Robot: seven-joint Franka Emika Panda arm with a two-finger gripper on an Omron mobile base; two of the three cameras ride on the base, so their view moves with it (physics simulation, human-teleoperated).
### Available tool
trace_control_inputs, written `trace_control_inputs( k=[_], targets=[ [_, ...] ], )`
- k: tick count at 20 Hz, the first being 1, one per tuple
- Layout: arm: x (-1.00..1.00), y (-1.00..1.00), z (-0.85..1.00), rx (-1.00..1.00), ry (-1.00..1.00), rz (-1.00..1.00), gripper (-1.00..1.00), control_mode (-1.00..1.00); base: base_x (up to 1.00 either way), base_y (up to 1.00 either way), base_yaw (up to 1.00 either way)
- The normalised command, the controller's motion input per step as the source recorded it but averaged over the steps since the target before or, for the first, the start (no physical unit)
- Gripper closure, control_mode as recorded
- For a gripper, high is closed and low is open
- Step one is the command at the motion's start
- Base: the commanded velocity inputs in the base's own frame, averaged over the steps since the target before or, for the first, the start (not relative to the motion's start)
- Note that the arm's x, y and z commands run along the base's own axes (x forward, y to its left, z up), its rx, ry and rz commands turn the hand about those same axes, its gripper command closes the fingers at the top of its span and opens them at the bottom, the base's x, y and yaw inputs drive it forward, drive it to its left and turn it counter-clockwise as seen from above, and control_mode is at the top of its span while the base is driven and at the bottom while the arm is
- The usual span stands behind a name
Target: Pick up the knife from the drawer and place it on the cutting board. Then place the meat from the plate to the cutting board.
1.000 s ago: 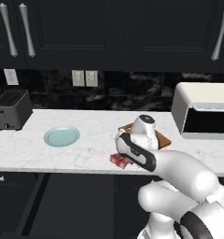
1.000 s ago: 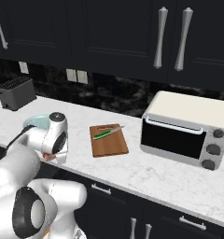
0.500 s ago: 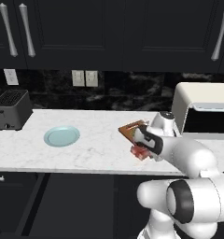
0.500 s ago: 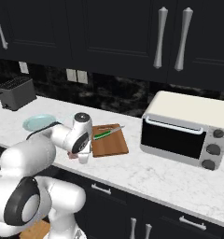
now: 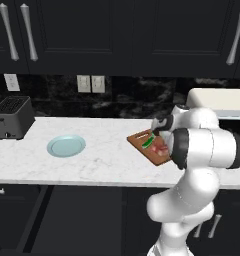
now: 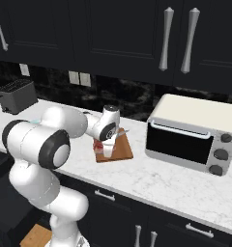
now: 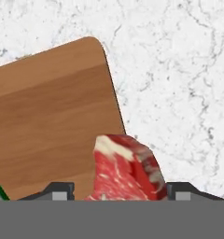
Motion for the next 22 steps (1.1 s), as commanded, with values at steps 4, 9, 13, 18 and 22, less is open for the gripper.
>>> trace_control_inputs(
  k=[4,9,13,18,22],
  targets=[
    [0.68,0.0,-0.48,-0.09,0.05,-0.02,1.0,-1.0,0.0,0.0,0.0],
    [0.1,0.0,-0.56,-0.04,0.01,0.0,1.0,-1.0,0.0,0.0,0.0],
    [0.06,0.16,-0.47,0.0,0.0,0.0,1.0,-1.0,0.0,0.0,0.0],
    [0.23,0.06,-0.36,0.0,0.0,0.0,-1.0,-1.0,0.0,0.0,0.0],
    [0.04,0.0,-0.14,0.0,0.0,0.0,-1.0,-1.0,0.0,0.0,0.0]
  ],
)
